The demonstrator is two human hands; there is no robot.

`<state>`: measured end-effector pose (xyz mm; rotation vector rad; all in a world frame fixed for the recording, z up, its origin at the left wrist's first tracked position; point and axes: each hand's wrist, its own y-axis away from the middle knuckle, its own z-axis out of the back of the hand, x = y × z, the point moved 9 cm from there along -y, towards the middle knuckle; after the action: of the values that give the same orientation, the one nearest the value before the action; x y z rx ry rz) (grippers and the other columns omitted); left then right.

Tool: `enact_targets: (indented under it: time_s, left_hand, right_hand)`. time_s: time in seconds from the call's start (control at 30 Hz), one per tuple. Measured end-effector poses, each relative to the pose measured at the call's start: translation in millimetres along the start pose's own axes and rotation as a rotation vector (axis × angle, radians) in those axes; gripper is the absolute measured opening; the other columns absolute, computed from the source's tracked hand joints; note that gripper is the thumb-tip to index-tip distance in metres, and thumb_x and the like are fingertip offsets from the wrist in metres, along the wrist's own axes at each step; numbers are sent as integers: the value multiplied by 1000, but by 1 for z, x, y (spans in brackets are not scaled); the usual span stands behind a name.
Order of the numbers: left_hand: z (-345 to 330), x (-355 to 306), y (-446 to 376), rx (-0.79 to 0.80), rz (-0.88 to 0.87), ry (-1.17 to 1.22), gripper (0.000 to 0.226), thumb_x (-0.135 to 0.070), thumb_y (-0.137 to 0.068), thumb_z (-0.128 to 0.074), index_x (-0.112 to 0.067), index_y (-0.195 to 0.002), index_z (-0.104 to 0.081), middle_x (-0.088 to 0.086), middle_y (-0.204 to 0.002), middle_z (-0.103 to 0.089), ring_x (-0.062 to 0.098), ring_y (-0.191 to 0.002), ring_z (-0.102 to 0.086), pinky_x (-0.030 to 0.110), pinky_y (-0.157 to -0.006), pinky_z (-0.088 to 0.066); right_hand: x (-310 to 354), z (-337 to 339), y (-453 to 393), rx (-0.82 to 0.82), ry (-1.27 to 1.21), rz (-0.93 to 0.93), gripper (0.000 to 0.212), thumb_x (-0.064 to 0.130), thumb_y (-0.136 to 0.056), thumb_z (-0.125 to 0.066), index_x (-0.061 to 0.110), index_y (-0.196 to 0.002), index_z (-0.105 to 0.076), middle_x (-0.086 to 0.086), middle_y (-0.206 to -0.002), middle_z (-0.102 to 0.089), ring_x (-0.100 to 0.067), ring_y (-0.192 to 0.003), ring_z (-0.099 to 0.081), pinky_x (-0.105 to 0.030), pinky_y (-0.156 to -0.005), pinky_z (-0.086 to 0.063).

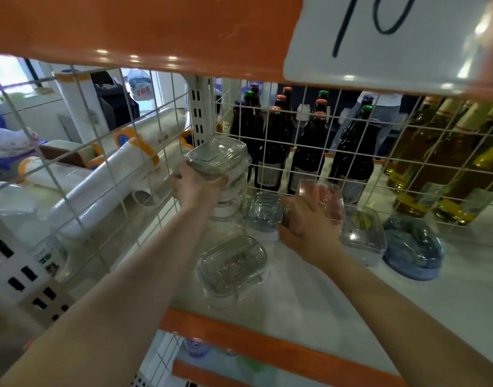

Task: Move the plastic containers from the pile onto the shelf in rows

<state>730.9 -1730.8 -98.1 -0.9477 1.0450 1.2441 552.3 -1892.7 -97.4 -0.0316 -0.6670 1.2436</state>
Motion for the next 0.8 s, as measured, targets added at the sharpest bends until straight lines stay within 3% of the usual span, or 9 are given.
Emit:
enact_targets:
  time_s: [0.13,0.2,0.27,0.37,0.47,0.6,0.7,0.8]
  left_hand:
    - [3,-17,4,-65,-142,-107,72,-33,-73,-80,-11,-128,-38,7,-125,-44,23,-112,-50,29,-90,-44]
    - [2,-30,10,-69,-193,-128,86,-30,-75,-79,-16,-141,-26,9,-136,-37,23,-122,-43,24,-87,-34]
    - [-3,-35,8,-30,-194,-224,95,-33,-77,-76,-26,-148,-14,12,-143,-31,27,-126,-40,28,-83,-33]
    - [-7,-38,1,34,-204,-344,83,-41,-78,-74,-27,-144,-25,10,-143,-31,30,-125,-42,31,-87,-39]
    - [-8,-47,0,33,-316,-397,76,-38,-76,-75,-15,-136,-34,7,-142,-34,28,-127,-40,36,-97,-40]
    - [-9,-50,-2,76,-323,-360,66,-31,-78,-75,-12,-127,-35,7,-130,-42,22,-104,-44,31,-77,-38]
    - [-4,-53,2,40,-379,-382,60,-30,-76,-75,-10,-120,-38,9,-123,-45,21,-96,-44,31,-73,-36]
    - [0,-55,11,-37,-407,-387,61,-31,-77,-75,-10,-121,-39,13,-125,-42,29,-112,-43,31,-79,-36]
  right_hand:
    - [-7,1,-2,-9,-26,5,54,18,-81,-70,14,-132,-50,-6,-133,-45,-22,-122,-44,-25,-86,-33]
    - [-10,0,0,7,-3,-7,55,20,-82,-69,15,-134,-49,-6,-134,-44,-22,-121,-43,-27,-88,-35]
    - [-11,0,1,16,14,-3,56,22,-82,-68,16,-135,-48,-5,-134,-43,-21,-122,-41,-30,-93,-38]
    - [-9,-1,3,32,-6,24,56,20,-81,-68,15,-133,-50,-6,-133,-45,-23,-121,-43,-41,-96,-43]
    - [-9,3,6,18,-35,8,55,15,-80,-68,12,-132,-51,-9,-134,-44,-24,-119,-44,-38,-91,-45]
    - [-9,1,7,20,-56,7,53,12,-78,-68,9,-128,-53,-11,-129,-47,-29,-112,-49,-48,-84,-50]
    - [-10,1,7,6,-46,2,54,12,-78,-68,10,-130,-52,-10,-130,-47,-28,-114,-49,-42,-87,-48]
    - [-11,1,7,-8,-37,10,55,11,-78,-69,10,-130,-51,-9,-132,-46,-27,-116,-48,-33,-86,-42]
